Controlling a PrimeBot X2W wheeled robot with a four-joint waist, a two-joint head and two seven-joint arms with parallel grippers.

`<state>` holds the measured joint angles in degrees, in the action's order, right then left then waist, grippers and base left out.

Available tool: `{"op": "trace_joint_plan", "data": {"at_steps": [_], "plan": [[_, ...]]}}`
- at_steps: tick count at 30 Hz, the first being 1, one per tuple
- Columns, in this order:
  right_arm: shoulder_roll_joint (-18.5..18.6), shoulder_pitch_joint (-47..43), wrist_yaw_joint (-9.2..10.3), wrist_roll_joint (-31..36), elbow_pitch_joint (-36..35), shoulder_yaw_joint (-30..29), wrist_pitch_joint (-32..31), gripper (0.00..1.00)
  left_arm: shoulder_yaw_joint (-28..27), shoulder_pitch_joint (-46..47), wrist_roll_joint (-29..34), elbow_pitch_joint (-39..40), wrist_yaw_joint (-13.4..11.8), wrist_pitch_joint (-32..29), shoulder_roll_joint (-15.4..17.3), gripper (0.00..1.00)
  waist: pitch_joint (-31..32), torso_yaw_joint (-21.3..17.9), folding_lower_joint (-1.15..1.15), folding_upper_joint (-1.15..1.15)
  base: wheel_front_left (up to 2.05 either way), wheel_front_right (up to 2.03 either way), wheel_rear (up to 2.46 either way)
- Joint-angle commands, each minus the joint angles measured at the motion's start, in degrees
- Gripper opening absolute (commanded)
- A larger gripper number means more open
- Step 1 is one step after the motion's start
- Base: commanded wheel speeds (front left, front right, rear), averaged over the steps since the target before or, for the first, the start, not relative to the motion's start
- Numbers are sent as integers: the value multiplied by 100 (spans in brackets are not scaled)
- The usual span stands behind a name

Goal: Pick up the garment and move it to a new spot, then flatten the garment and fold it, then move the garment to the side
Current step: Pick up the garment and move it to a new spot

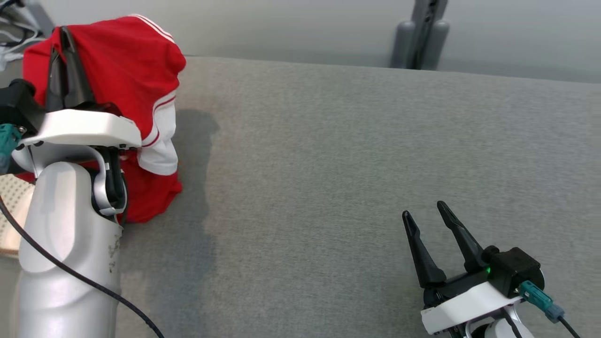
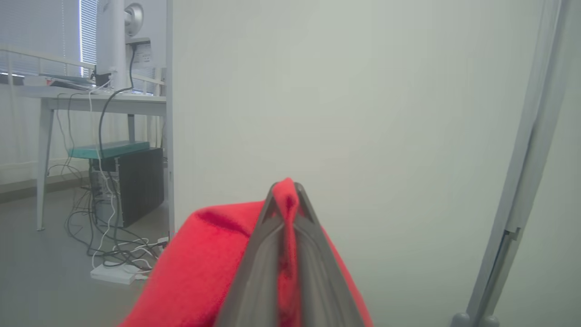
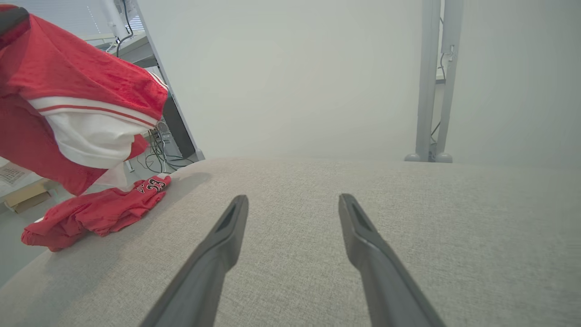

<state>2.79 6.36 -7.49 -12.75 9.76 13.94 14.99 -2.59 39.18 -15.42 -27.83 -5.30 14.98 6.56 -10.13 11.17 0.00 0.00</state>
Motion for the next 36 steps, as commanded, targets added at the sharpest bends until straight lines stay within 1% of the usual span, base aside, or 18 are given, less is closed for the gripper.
{"op": "trace_joint_plan", "data": {"at_steps": [1, 4, 8, 11, 12, 15, 20, 25, 30, 36], "plan": [[25, -76, -1, -70, -20, -3, 35, 100, 74, -51, 72, 195, 65, 23, -21, 0, 204, -267, 0, 0, 0, 0, 0], [24, -90, -1, -171, -17, 22, 35, 100, 194, -127, 40, 508, 156, 21, -86, 0, 337, -527, 0, 0, 0, 0, 0], [23, -104, -1, -264, -35, 40, 35, 100, 369, -207, -237, 914, 323, -145, -212, 0, 451, -907, 0, 0, 0, 0, 0], [26, -87, -1, -327, -53, 111, 35, 100, 464, -293, -457, 1197, 391, -271, -272, 0, 502, -1255, 0, 0, 0, 0, 0], [25, -75, -1, -350, -68, 129, 35, 100, 532, -344, -619, 1351, 428, -361, -299, 0, 520, -1491, 0, 0, 0, 0, 0], [22, -59, -1, -394, -84, 117, 35, 100, 680, -408, -824, 1505, 457, -469, -326, 0, 527, -1836, 0, 0, 0, 0, 0], [23, -42, -1, -452, -101, 52, 35, 100, 1047, -445, -982, 1624, 424, -543, -345, 0, 479, -2337, 0, 0, 0, 0, 0], [22, -22, -1, -493, -110, 51, 35, 100, 1558, -412, -1122, 1484, 466, -601, -353, 0, 427, -2693, 0, 0, 0, 0, 0], [21, 45, -1, -510, -153, 35, 35, 100, 2050, -312, -1300, 1304, 325, -491, -351, 0, 343, -2969, 0, 0, 0, 0, 0], [20, 101, -1, -518, -241, -35, 35, 100, 2337, -222, -1484, 959, 255, -414, -352, 0, 216, -3107, 0, 0, 0, 0, 0]]}}
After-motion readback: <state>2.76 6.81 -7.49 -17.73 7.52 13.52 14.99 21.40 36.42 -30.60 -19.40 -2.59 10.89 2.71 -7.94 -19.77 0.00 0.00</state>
